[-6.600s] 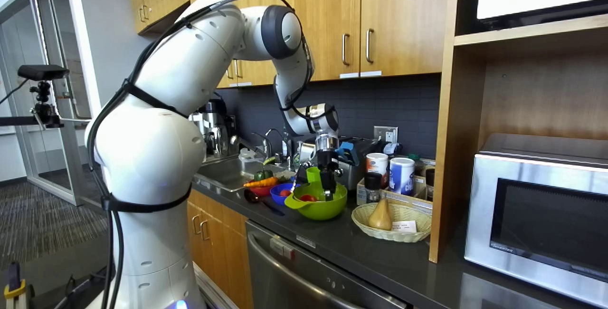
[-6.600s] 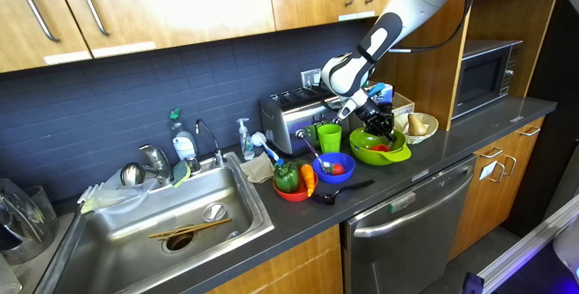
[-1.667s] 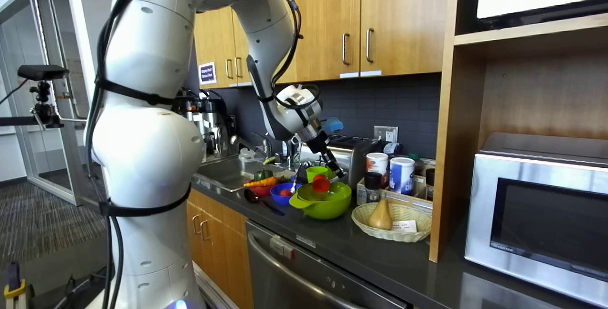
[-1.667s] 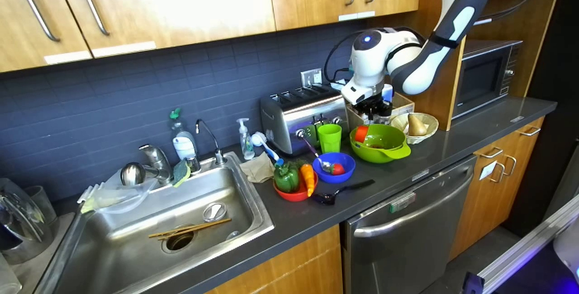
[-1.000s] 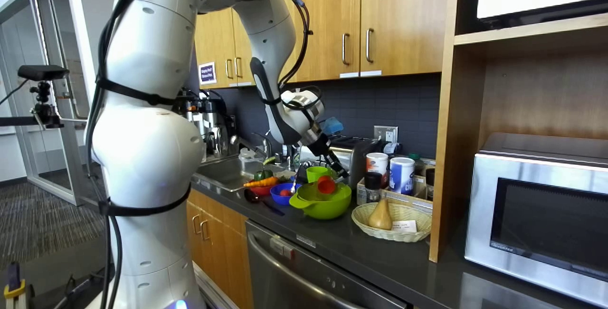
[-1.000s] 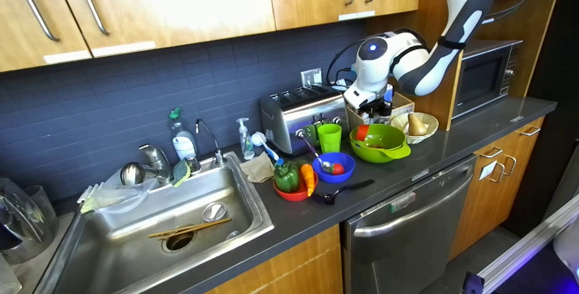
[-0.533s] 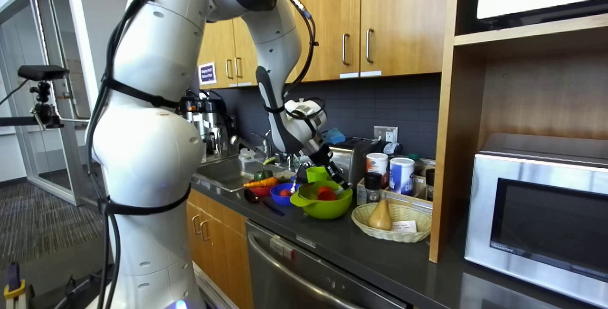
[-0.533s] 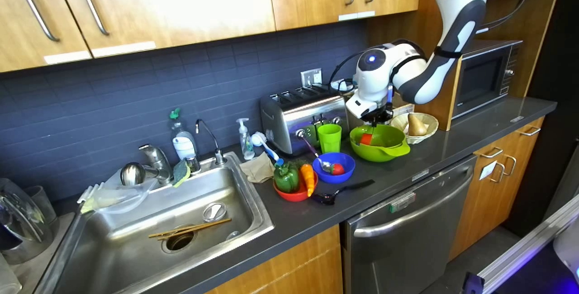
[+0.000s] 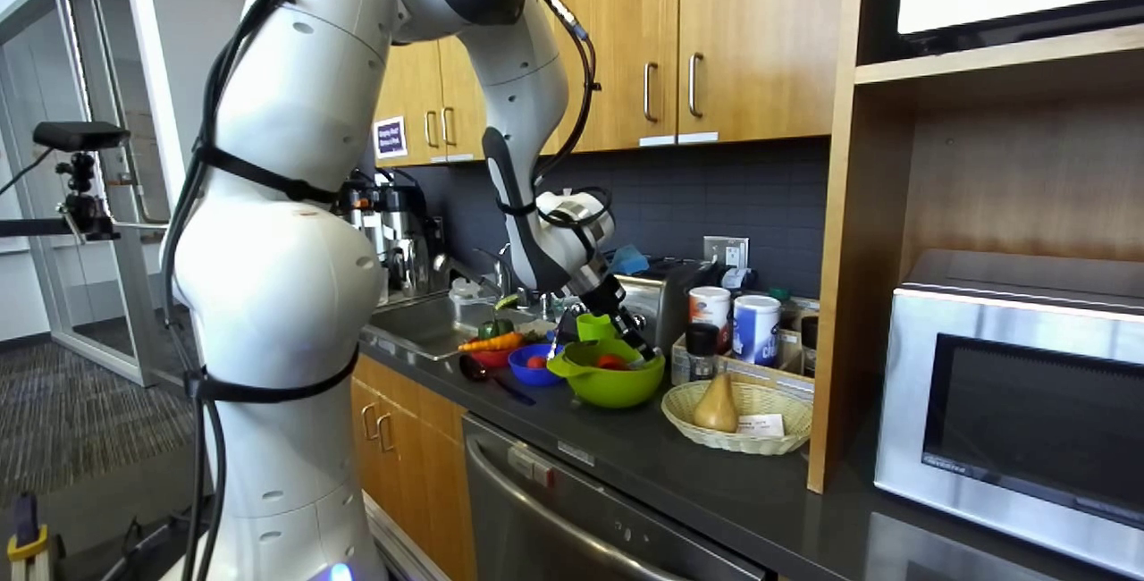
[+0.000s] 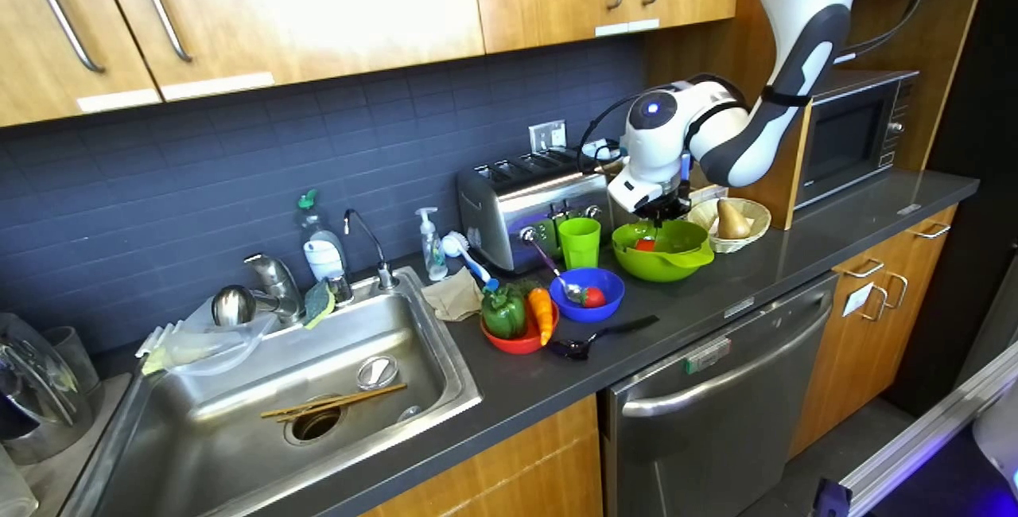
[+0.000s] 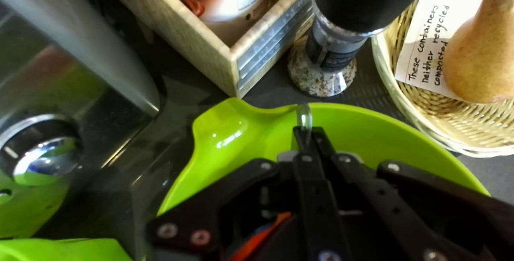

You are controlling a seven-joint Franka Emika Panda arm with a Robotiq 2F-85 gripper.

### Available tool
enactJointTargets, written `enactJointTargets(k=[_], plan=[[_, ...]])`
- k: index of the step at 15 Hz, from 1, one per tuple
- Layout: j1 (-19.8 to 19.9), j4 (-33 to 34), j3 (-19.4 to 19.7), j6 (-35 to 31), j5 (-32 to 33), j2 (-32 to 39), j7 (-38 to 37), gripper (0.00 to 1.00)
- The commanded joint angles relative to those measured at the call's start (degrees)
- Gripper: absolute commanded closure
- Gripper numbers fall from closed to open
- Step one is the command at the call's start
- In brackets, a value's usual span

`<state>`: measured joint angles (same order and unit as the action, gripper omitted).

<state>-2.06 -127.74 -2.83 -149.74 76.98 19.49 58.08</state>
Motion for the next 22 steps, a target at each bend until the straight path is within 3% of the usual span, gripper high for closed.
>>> enactJointTargets(k=[1,15,22], plan=[[0.35,0.71,-0.31,0.39,0.33,0.44,-0.38,0.99],[0.76,0.21,-0.34,0.99,-1.83,0.96,-1.66,0.99],[-0.12,-0.44,-0.99,6.82,-4.56,0.59,-4.03,0.99]])
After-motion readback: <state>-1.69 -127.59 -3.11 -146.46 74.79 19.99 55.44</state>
